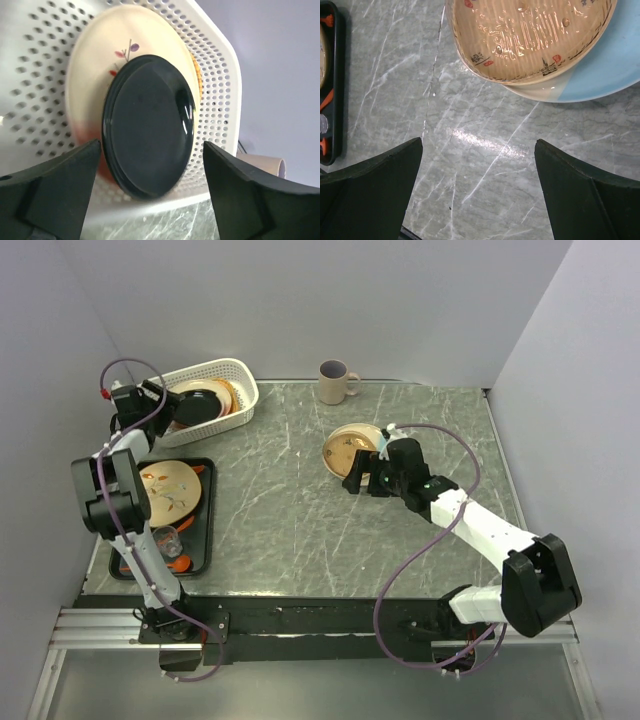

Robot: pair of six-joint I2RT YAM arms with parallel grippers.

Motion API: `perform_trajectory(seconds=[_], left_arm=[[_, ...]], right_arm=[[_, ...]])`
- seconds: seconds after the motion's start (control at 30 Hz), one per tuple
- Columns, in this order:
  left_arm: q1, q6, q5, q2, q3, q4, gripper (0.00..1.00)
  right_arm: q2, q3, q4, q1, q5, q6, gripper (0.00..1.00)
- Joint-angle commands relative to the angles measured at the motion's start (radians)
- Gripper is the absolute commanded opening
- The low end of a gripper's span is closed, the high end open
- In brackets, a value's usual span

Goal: Place the plates into the plastic bin on the countertop
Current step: Place the plate in the plastic bin, then pick up the plate at the center of the board.

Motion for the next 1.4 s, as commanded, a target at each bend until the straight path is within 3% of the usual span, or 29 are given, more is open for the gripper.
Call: perform_trajectory(seconds=[0.0,0.2,0.5,1.07,1.37], left_arm=[[0.006,0.035,-0.123,-0.170,-0.065,0.016,0.91],[0.008,0.022,-0.145,-0.246,-0.101,-0.001,0.95],[-0.012,0.008,-0.012,-0.293,-0.174,0.056,0.96],[-0.309,0.101,0.048,-0.326,-0.208,0.043,0.94],[-0.448,0.089,0.063,-0.241,-0.263,0.091,0.91]], right_arm=[[-0.049,0.000,0.013,-0.017,0.017,-0.010,1.00],[-0.050,0.000,0.011,-0.023,0.014,-0.008,1.00],[-0.029,0.010,0.014,-0.049,0.023,-0.019,1.00],[0.072,0.022,0.114,-0.178,-0.027,0.046,0.99],[0.183,0.034,0.188,-0.201,-0.046,0.095,0.77]])
